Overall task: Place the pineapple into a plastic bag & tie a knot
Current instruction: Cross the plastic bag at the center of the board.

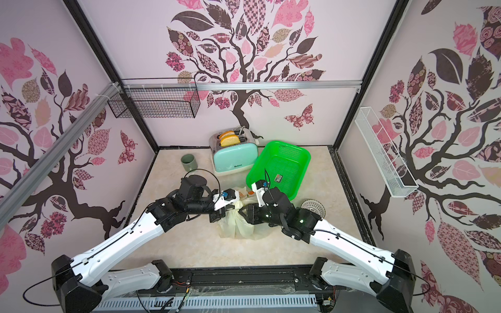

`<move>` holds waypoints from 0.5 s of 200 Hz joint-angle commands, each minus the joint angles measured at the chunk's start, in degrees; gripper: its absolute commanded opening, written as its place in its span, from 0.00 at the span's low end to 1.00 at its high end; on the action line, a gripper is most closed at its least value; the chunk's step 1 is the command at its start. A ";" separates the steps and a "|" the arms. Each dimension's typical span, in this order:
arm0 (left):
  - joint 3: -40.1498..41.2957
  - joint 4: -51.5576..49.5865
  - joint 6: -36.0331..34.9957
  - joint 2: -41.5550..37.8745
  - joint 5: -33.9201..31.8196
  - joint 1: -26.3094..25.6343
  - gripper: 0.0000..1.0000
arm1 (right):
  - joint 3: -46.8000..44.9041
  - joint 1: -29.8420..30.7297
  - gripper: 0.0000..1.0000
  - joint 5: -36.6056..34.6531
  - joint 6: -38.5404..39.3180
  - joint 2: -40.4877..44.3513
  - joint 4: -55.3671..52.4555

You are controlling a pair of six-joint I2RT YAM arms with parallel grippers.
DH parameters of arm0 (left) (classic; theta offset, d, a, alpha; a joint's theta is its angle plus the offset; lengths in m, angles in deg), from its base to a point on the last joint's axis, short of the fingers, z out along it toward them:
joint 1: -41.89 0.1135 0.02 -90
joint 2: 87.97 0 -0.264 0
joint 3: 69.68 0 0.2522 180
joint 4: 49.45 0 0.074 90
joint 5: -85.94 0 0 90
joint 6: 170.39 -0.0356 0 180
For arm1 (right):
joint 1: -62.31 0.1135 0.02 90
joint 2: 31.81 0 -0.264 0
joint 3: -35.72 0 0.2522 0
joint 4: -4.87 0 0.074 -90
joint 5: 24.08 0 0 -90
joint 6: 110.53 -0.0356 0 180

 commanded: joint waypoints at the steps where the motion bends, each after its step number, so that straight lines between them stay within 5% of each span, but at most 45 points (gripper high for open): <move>1: 0.74 2.87 0.31 -1.42 -0.68 -0.10 0.00 | 5.13 -0.25 0.52 2.04 -0.16 3.92 -11.21; 32: 1.80 4.25 0.68 -2.18 -1.37 -0.28 0.00 | 12.39 -0.27 0.54 2.38 -6.50 6.64 -21.24; 69: 2.10 4.93 0.68 -2.38 -3.23 -0.85 0.00 | 11.52 -0.25 0.63 0.26 -36.95 6.55 -14.23; 80: 2.40 5.32 0.75 -2.65 -3.56 -0.96 0.00 | 9.32 -0.24 0.71 0.27 -43.62 5.83 -9.89; 100: 2.70 5.15 0.61 -2.92 -3.86 -1.15 0.00 | 6.68 -0.20 0.71 1.49 -51.64 3.51 -4.49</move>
